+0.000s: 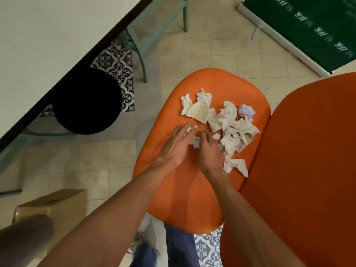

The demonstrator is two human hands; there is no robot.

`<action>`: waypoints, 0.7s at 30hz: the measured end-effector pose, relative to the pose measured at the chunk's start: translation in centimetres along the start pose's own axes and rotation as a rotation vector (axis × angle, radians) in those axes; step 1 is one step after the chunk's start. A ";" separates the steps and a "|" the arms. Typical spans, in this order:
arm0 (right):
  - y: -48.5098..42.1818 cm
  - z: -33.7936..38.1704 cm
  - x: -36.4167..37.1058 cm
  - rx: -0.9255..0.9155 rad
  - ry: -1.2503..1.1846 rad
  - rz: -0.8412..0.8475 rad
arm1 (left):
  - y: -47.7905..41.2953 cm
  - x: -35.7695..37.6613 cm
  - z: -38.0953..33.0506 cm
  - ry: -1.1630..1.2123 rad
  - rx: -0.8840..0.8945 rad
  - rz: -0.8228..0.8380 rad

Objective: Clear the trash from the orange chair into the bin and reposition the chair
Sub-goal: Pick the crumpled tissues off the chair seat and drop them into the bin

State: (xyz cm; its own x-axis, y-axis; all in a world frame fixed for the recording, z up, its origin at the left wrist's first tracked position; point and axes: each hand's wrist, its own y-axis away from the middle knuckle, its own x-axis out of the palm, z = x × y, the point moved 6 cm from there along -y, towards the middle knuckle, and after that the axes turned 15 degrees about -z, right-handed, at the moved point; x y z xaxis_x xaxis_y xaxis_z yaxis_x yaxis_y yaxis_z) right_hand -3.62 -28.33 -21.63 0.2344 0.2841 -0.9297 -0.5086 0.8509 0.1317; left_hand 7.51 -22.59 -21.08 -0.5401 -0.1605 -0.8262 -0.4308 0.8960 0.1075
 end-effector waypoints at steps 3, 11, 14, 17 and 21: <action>-0.6 -0.2 1.2 -0.018 0.001 0.024 | -1.1 2.2 1.2 -0.035 0.012 0.031; 0.1 -0.9 2.7 -0.014 0.052 0.041 | 0.2 2.8 4.3 -0.079 0.005 0.020; 0.9 0.1 1.9 -0.013 0.018 0.018 | 1.5 0.4 5.6 -0.009 -0.107 -0.044; 2.2 2.4 1.0 -0.009 -0.074 -0.012 | 3.5 -2.9 7.3 0.080 -0.211 -0.140; 4.7 7.6 -0.6 -0.017 -0.235 -0.035 | 7.4 -7.7 9.2 0.224 -0.329 -0.272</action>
State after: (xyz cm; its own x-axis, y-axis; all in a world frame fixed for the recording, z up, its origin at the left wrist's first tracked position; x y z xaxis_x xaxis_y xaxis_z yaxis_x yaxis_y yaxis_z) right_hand 0.13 -21.14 -17.89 0.4374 0.3514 -0.8278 -0.5105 0.8548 0.0932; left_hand 15.09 -10.88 -19.04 -0.5028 -0.4884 -0.7132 -0.7643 0.6366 0.1030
